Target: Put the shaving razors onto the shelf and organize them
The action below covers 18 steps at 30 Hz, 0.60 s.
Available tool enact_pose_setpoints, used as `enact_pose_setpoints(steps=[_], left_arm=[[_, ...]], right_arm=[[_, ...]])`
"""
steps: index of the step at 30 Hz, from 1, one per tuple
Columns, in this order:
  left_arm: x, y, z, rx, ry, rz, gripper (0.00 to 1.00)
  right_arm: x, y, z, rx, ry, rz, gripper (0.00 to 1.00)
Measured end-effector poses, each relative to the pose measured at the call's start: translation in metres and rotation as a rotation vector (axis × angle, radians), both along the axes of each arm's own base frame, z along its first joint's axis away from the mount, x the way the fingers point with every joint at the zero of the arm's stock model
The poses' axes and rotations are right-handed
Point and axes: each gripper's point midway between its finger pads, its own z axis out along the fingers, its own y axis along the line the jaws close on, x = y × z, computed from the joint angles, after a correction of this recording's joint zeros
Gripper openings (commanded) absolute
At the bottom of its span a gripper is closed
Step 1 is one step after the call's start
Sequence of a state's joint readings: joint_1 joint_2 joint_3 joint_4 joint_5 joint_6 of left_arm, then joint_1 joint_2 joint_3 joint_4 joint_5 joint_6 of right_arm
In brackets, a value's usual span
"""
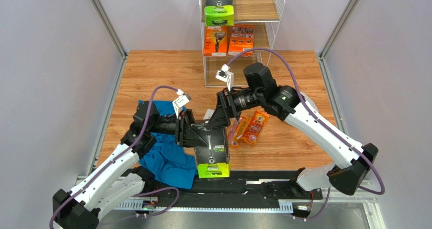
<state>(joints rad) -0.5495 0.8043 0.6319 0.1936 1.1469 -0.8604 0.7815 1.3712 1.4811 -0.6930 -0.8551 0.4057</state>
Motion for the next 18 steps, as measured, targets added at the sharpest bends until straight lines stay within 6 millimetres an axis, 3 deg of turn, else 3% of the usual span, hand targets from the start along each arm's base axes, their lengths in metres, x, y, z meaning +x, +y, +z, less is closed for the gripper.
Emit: enact_pose_setpoints(steps=[4,8,9,12,18], left_arm=[[0.006,-0.002,-0.004,0.014,0.011,0.037,0.00],[0.012,-0.004,-0.003,0.015,0.013,0.071,0.00],[0.015,-0.005,-0.001,0.013,0.011,0.085,0.00],[0.026,-0.009,0.008,0.002,0.003,0.125,0.00],[0.056,-0.022,0.032,-0.038,-0.002,0.202,0.00]], right_arm=[[0.013,-0.012,-0.006,-0.027,-0.037,-0.176,0.99],[0.015,-0.039,-0.005,-0.005,-0.087,-0.348,1.00],[0.012,-0.054,-0.005,0.014,-0.101,-0.416,1.00],[0.010,-0.068,-0.004,0.059,-0.112,-0.491,1.00],[-0.004,-0.097,-0.031,0.162,-0.051,-0.626,1.00]])
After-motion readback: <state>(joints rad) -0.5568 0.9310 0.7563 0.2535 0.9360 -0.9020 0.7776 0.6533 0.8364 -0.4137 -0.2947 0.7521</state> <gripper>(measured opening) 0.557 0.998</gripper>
